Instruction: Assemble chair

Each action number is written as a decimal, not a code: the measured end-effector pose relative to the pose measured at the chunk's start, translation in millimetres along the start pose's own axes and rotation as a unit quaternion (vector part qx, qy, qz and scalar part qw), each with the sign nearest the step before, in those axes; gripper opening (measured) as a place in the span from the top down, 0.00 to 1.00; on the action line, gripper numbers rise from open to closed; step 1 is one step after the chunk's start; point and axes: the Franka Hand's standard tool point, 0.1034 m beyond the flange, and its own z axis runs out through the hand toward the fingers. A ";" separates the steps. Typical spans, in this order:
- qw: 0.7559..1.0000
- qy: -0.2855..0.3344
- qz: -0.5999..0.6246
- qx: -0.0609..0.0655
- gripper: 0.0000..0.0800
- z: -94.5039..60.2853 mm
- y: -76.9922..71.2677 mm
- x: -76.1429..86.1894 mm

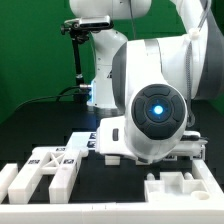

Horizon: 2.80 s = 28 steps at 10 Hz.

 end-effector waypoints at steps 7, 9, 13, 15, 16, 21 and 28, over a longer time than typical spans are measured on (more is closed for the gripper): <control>1.000 -0.001 -0.001 -0.002 0.53 8.3 -2.3 1.7; 1.000 -0.001 -0.001 -0.002 0.64 8.3 -2.3 1.8; 1.000 -0.001 -0.001 -0.002 0.64 8.3 -2.3 1.8; 1.000 -0.011 -0.015 0.001 0.64 -16.0 -2.2 -10.4; 1.000 0.007 -0.019 0.008 0.64 -46.7 -3.0 -15.1; 0.984 0.177 -0.023 0.017 0.64 -94.0 -4.1 -24.3; 0.889 0.452 -0.068 0.031 0.64 -184.8 -33.3 -12.9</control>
Offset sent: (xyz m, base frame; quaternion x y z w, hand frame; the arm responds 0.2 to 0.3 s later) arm 0.0000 0.0000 0.0000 0.0000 0.0000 0.0000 1.0000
